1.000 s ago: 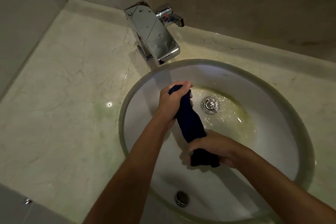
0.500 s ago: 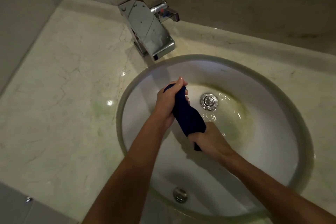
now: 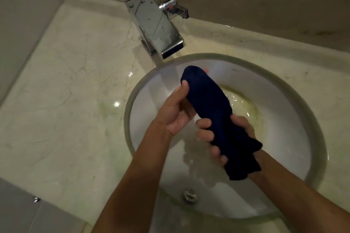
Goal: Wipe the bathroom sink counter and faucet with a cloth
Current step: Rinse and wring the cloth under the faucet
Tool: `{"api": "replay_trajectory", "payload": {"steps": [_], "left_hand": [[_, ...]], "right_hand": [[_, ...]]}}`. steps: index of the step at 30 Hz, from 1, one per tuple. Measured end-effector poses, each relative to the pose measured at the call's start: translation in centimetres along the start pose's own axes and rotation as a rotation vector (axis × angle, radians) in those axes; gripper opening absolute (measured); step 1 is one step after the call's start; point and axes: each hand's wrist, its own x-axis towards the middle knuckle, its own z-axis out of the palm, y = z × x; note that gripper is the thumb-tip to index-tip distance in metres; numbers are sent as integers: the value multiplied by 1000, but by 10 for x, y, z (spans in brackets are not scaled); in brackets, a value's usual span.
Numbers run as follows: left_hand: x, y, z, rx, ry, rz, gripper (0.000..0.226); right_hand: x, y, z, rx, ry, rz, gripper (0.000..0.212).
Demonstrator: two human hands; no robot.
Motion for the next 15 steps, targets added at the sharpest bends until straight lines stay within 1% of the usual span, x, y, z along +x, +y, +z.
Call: {"api": "replay_trajectory", "payload": {"steps": [1,2,3,4,6,8,9,10,11,12,13,14,15], "left_hand": [[1,-4,4,-40,-8,-4,67],[2,-5,10,-106,-31,16,54],[2,-7,17,-188,-72,57,39],[1,-8,24,-276,-128,112,28],[0,-6,29,-373,-217,167,23],[-2,3,32,-315,-203,124,29],[-3,9,32,-226,-152,82,28],[-2,14,32,-99,-59,37,25],[1,16,29,58,74,7,21],[6,16,28,211,218,-8,18],[14,13,24,329,364,-7,13],[21,8,20,414,508,3,10],[29,3,17,500,640,14,11]], "right_hand": [[3,7,6,37,-30,21,40],[4,12,11,59,-77,51,35],[4,15,15,70,-116,68,34],[3,18,20,63,-134,73,33],[1,20,26,-11,-100,73,32],[-6,17,31,-68,-14,83,37],[-9,13,37,-125,94,99,44],[-8,8,44,-255,279,119,50],[-5,3,47,-443,506,142,51],[-1,0,47,-657,731,157,45],[5,-3,44,-863,915,156,37],[13,-5,39,-1051,1038,140,31],[21,-6,29,-1217,1120,123,28]]}}
